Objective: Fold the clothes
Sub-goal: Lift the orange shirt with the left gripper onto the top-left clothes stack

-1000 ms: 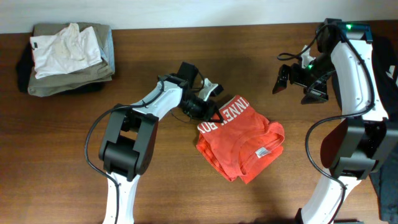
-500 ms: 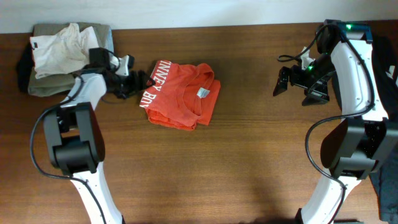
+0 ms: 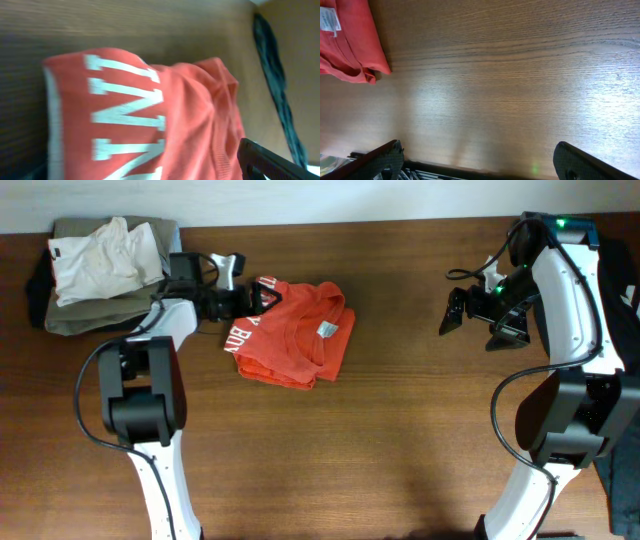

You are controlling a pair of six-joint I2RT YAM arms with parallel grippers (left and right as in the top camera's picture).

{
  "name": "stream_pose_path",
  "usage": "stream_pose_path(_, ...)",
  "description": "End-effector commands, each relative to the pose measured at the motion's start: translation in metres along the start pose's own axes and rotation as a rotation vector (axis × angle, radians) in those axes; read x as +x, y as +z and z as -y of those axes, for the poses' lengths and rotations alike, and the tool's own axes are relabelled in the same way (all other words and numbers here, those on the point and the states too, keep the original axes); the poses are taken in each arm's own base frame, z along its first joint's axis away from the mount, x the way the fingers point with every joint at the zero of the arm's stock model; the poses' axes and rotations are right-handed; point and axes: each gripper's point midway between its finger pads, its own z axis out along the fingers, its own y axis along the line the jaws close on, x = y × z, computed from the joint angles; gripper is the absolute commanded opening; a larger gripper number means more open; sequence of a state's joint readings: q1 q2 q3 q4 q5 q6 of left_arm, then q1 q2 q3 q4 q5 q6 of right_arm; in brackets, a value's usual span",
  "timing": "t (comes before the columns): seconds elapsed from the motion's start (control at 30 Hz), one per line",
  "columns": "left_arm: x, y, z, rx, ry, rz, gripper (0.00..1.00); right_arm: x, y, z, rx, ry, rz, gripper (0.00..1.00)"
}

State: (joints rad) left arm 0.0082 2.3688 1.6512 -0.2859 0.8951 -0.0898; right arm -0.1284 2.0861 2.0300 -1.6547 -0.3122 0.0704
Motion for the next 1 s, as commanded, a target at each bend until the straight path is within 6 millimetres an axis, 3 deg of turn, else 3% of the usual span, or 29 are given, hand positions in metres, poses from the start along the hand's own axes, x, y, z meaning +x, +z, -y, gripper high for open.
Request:
stream_pose_path(0.0,0.078,0.032,-0.034,-0.036,-0.170,-0.179,0.97,0.002,-0.010,-0.004,0.004,-0.023,0.027,0.99)
stream_pose_path(0.07,0.082,0.027,-0.043,-0.070,-0.196,-0.188,0.79,0.002,-0.010,-0.004,0.004,-0.023,0.027,0.99)
stream_pose_path(0.1,0.085,0.024,-0.050,-0.102,-0.210,-0.195,0.75,0.002,-0.010,-0.004,0.004,-0.023,0.027,0.99)
stream_pose_path(0.23,0.096,0.013,-0.071,-0.218,-0.247,-0.226,0.75,0.002,-0.010,-0.004,0.004,-0.023,0.027,0.99)
stream_pose_path(0.37,0.102,0.009,-0.079,-0.264,-0.250,-0.249,0.72,0.002,-0.010,-0.004,0.004,-0.023,0.028,0.99)
stream_pose_path(0.53,0.116,-0.004,-0.091,-0.383,-0.270,-0.314,0.20,-0.002,-0.010,-0.005,-0.001,-0.028,0.045,0.99)
stream_pose_path(0.6,0.115,-0.006,-0.088,-0.375,-0.236,-0.332,0.15,-0.003,-0.010,-0.005,-0.005,-0.030,0.047,0.99)
stream_pose_path(0.63,0.112,-0.008,-0.086,-0.371,-0.219,-0.343,0.13,-0.003,-0.010,-0.005,-0.005,-0.030,0.048,0.99)
stream_pose_path(0.67,0.107,-0.010,-0.084,-0.378,-0.216,-0.346,0.01,-0.003,-0.010,-0.005,-0.005,-0.030,0.048,0.99)
stream_pose_path(0.8,0.065,-0.022,-0.075,-0.412,-0.174,-0.309,0.01,-0.003,-0.010,-0.005,-0.005,-0.030,0.048,0.99)
stream_pose_path(0.87,0.033,-0.034,-0.062,-0.416,-0.048,-0.303,0.01,-0.003,-0.010,-0.005,-0.005,-0.030,0.048,0.99)
stream_pose_path(0.97,-0.002,-0.067,-0.062,-0.584,0.009,-0.295,0.01,-0.004,-0.010,-0.005,-0.005,-0.031,0.051,0.99)
